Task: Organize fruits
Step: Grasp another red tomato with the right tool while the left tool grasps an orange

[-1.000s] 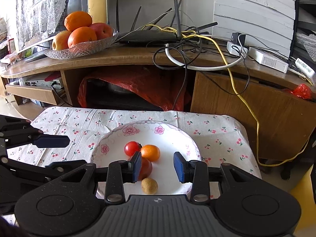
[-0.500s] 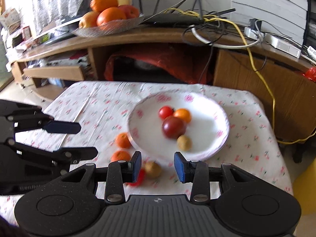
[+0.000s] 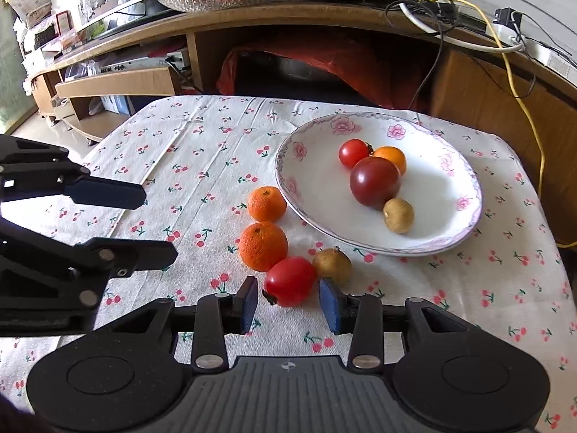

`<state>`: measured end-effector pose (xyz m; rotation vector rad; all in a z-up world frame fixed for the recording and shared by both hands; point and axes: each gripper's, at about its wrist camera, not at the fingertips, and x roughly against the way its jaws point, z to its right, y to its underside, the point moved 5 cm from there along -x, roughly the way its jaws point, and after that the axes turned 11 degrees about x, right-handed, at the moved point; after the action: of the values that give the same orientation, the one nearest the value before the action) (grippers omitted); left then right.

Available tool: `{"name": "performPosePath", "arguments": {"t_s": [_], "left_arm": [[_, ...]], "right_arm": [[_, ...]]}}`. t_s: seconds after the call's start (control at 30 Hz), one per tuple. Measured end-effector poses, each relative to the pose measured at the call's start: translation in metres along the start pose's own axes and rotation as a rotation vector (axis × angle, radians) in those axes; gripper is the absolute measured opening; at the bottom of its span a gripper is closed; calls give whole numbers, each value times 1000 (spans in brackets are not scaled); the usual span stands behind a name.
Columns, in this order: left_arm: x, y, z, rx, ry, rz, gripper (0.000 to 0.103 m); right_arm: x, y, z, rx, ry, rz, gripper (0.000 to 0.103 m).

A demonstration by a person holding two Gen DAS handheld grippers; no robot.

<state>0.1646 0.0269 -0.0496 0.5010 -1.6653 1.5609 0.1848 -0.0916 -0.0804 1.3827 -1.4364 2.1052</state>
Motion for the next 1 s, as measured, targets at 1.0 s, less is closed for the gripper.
{"name": "performPosePath", "arguments": {"t_s": [1.0], "left_arm": [[-67,-8,44,-11,77,-23,47]], "right_arm": [[25,36,38,-44,-49,-50,24]]}}
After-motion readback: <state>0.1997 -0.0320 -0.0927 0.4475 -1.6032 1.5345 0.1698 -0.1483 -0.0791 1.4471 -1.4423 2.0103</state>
